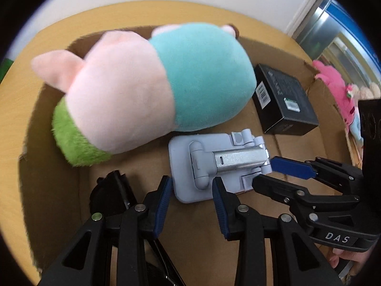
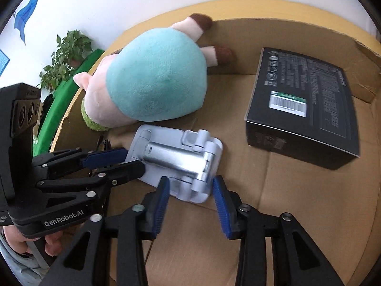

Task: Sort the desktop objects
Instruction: 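Open the left gripper to release the phone stand and withdraw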

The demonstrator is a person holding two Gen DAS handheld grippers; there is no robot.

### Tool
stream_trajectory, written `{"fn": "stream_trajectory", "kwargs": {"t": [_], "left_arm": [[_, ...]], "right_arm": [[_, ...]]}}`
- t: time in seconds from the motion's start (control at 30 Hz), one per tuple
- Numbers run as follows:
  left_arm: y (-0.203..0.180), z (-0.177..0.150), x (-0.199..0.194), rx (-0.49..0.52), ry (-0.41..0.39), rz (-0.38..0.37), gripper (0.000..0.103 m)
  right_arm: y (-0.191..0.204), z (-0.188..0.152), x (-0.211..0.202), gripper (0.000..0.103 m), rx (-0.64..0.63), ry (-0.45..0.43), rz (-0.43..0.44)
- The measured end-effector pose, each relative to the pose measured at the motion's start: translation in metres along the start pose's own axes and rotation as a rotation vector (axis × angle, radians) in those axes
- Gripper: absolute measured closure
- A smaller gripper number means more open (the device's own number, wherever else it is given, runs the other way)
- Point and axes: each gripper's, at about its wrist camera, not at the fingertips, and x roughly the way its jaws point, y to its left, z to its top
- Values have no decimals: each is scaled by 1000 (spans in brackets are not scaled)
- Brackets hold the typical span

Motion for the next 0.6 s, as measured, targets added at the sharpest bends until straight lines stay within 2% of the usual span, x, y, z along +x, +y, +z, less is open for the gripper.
{"fn": "stream_trajectory", "kwargs": {"t": [0.03, 0.1, 0.17, 0.2, 0.23, 0.27, 0.3, 0.33, 0.43, 0.53, 0.6], "left_arm": [[2, -3, -10, -7, -34, 2, 68], [0, -14, -44, -11, -129, 11, 68], [-3, -30, -83, -6, -241, 4, 68], [-7, -39, -103, 1, -296, 3, 66], [-10, -49, -120, 10, -339, 7, 55], [-16, -60, -137, 21, -387, 21, 47], [-19, -71, -151, 24, -425, 37, 34], [-25, -80, -162, 24, -461, 55, 27], [-38, -106, -183, 33, -514, 72, 25], [-56, -129, -197, 44, -550, 85, 25], [-68, -144, -201, 68, -577, 107, 25]], "right_arm": [[1, -4, -8, 44, 5, -28, -18], [4, -13, -33, 28, 17, -88, -65], [15, -29, -69, 21, 5, -182, -118], [21, -38, -87, 12, -8, -234, -132], [30, -53, -106, 0, -25, -296, -152], [39, -68, -123, 0, -47, -352, -172], [47, -81, -136, 0, -70, -393, -194], [55, -94, -146, 0, -93, -425, -217], [70, -125, -164, 0, -124, -463, -259], [81, -140, -172, 0, -112, -482, -235], [84, -154, -176, 0, -111, -492, -248]]}}
